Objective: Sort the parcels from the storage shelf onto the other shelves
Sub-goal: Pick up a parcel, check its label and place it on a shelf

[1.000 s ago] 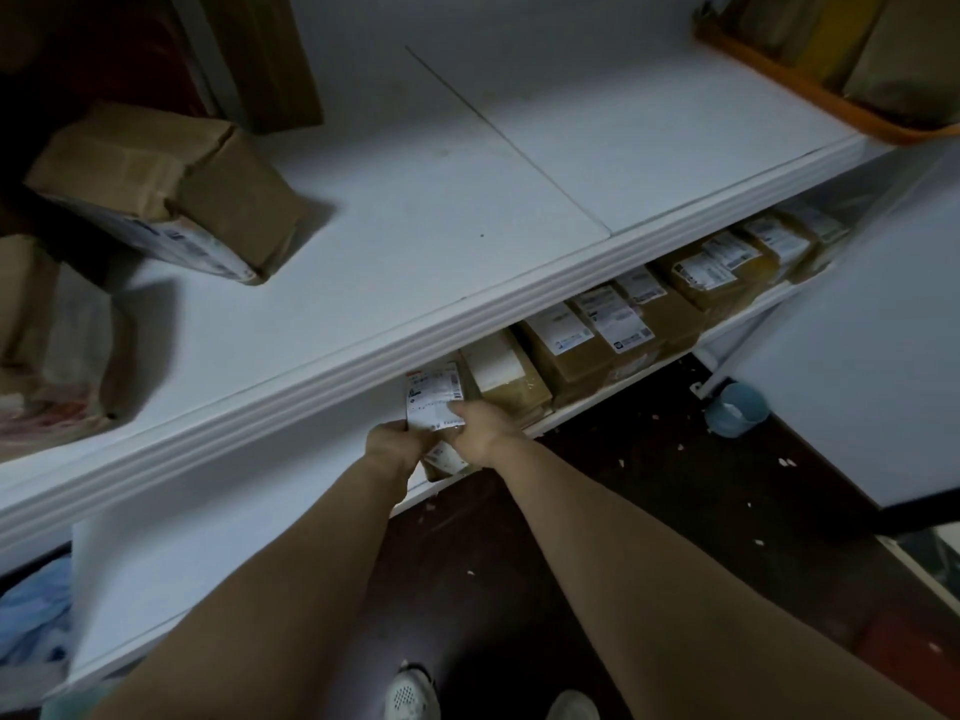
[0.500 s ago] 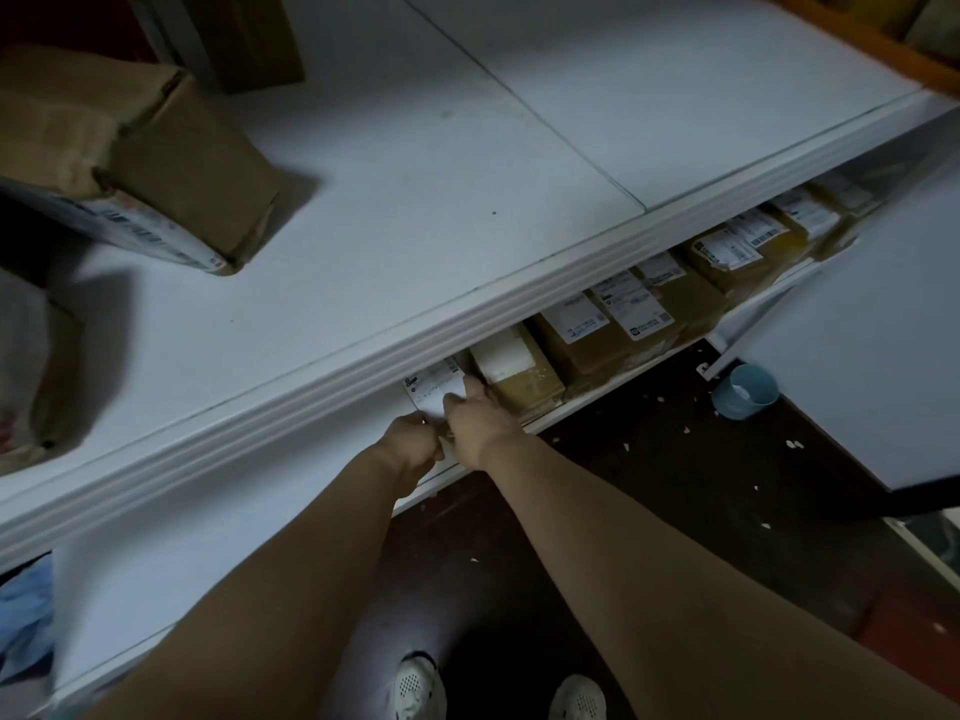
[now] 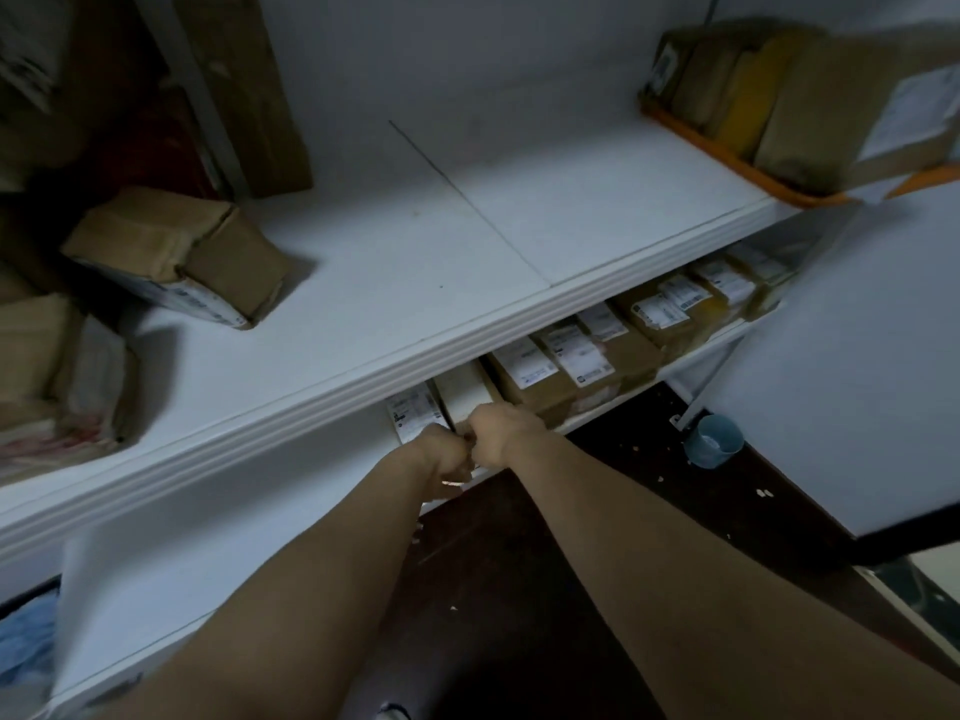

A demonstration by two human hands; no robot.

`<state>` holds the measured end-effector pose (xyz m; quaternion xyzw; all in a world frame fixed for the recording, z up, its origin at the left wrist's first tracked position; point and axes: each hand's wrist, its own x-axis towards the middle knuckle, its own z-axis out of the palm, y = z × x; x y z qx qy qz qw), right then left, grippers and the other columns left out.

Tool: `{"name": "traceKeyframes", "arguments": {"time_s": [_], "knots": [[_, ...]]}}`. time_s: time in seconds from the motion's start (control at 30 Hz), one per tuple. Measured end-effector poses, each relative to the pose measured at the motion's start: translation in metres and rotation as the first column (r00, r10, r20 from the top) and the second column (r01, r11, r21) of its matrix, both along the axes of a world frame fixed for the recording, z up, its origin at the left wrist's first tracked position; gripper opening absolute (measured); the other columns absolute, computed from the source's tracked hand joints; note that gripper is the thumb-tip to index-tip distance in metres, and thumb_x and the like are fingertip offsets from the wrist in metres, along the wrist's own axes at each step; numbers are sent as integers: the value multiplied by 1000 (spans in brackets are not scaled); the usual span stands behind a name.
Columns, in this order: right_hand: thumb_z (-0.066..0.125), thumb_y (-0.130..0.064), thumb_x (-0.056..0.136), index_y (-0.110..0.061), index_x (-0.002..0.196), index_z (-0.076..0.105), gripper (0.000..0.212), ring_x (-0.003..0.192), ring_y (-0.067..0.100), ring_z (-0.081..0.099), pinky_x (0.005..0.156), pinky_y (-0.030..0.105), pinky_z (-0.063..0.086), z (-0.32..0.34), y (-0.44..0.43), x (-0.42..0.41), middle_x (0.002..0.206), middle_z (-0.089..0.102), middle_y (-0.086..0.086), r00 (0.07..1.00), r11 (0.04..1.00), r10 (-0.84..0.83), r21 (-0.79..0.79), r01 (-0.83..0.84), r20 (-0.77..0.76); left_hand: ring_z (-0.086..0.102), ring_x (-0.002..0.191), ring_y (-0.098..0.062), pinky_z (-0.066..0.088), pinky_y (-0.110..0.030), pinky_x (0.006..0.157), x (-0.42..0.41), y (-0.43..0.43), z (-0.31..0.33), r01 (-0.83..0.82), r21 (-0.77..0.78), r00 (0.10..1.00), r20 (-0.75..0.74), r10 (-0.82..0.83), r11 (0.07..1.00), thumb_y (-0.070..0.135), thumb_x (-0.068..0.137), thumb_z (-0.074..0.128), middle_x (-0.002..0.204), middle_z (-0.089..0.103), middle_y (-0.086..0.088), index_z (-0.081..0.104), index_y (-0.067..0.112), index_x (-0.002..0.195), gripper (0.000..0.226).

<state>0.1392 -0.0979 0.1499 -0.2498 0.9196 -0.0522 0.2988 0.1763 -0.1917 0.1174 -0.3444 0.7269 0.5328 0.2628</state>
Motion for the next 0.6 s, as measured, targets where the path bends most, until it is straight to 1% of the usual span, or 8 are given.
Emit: {"name": "traceKeyframes", "arguments": {"time_s": [0.1,0.2,0.3,0.37,0.4,0.47,0.53,0.6], "knots": [[60,-12,85,-11,74,57,12,79,25,57,68,32,46,34,30,0,72,52,6,1000,1000,-3,9,3,11,62,90,-23,52,-35,77,-1,30,32,83,51,996,20,-84,995,-11,89,42,91,63,-13,60,4,83,25],[67,-15,83,-10,71,64,14,62,19,57,57,27,46,76,60,0,63,58,4,999,1000,-11,-16,12,47,58,74,-18,50,-36,79,-1,60,70,130,125,991,4,-132,984,-8,94,31,80,58,-9,58,3,79,32],[64,-8,82,-9,73,69,10,58,18,60,53,24,48,118,75,-7,61,64,5,999,998,-32,-55,34,24,58,70,-15,55,-31,65,-7,76,113,123,138,992,-59,-116,983,-5,98,26,79,60,-6,57,4,78,38],[63,-9,81,-7,79,72,10,65,20,61,60,28,51,145,73,-12,69,66,7,998,996,-30,-87,25,-50,59,69,-15,55,-25,54,-11,74,145,115,111,989,-110,-103,987,-8,98,28,78,60,-8,55,2,79,35],[63,-11,82,-7,83,72,10,71,21,61,65,29,50,156,70,-15,75,66,7,993,994,-30,-106,17,-116,59,69,-16,56,-24,56,-12,71,161,104,88,986,-138,-91,991,-8,97,32,78,60,-10,55,1,79,31],[58,-11,85,-11,92,68,13,84,23,58,73,29,48,172,62,-23,89,64,7,967,988,-42,-154,3,-252,63,71,-21,58,-30,71,-22,57,185,37,6,970,-239,-35,999,-6,94,46,81,64,-16,58,-3,84,15],[52,-10,87,-16,115,64,31,104,24,57,87,32,49,185,53,-30,115,62,7,948,977,-64,-215,-5,-312,66,74,-25,59,-36,75,-32,38,205,-83,-88,932,-361,46,993,1,90,56,90,67,-19,59,-5,97,9],[48,-7,89,-21,138,48,51,123,24,50,97,34,45,193,43,-36,139,49,4,947,967,-65,-254,-18,-315,63,69,-23,59,-34,63,-43,16,222,-188,-155,886,-454,99,970,4,91,55,94,65,-19,57,-4,96,9]]}}
